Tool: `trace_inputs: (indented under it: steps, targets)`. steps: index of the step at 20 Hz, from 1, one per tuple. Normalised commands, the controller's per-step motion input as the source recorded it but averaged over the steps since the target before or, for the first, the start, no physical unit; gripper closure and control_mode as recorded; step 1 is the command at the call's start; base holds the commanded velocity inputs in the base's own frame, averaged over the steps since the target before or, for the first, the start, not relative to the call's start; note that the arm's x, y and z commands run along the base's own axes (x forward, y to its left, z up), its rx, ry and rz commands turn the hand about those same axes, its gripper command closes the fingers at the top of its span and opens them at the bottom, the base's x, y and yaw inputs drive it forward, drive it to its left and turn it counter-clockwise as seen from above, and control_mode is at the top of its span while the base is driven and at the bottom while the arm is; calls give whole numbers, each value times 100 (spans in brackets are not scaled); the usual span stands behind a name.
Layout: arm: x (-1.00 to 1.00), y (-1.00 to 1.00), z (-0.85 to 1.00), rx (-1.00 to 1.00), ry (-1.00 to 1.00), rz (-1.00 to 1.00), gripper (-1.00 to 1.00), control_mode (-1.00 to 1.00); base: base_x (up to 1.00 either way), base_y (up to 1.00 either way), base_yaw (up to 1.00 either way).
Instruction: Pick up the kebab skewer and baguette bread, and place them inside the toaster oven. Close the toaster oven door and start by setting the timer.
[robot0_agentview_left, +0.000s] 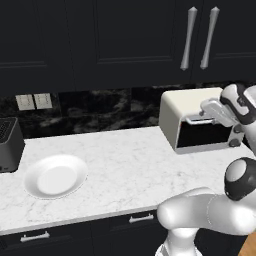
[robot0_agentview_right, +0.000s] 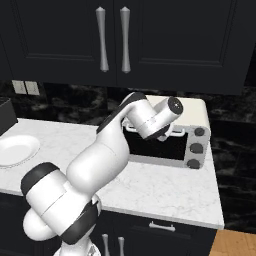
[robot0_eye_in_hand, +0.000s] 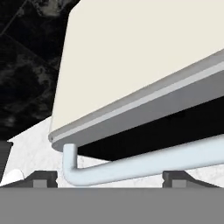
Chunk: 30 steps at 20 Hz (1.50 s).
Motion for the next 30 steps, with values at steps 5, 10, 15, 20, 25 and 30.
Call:
trace_inputs:
  steps: [5,10,15,20,25,30]
  targets:
    - [45,19,-12,0,-28,-19,-100,-100,0,0,0]
    - [46,12,-1,0,-21,-17,-100,-100,0,0,0]
    - [10,-3,31,0,-7,-13,-100,-100,0,0,0]
    - [-45,-52,85,-1,0,-3,-100,-100,0,0,0]
    - [-78,-55,50,2,3,-9,-100,-100,0,0,0]
    - [-94,-44,-12,17,5,-9,-100,-100,0,0,0]
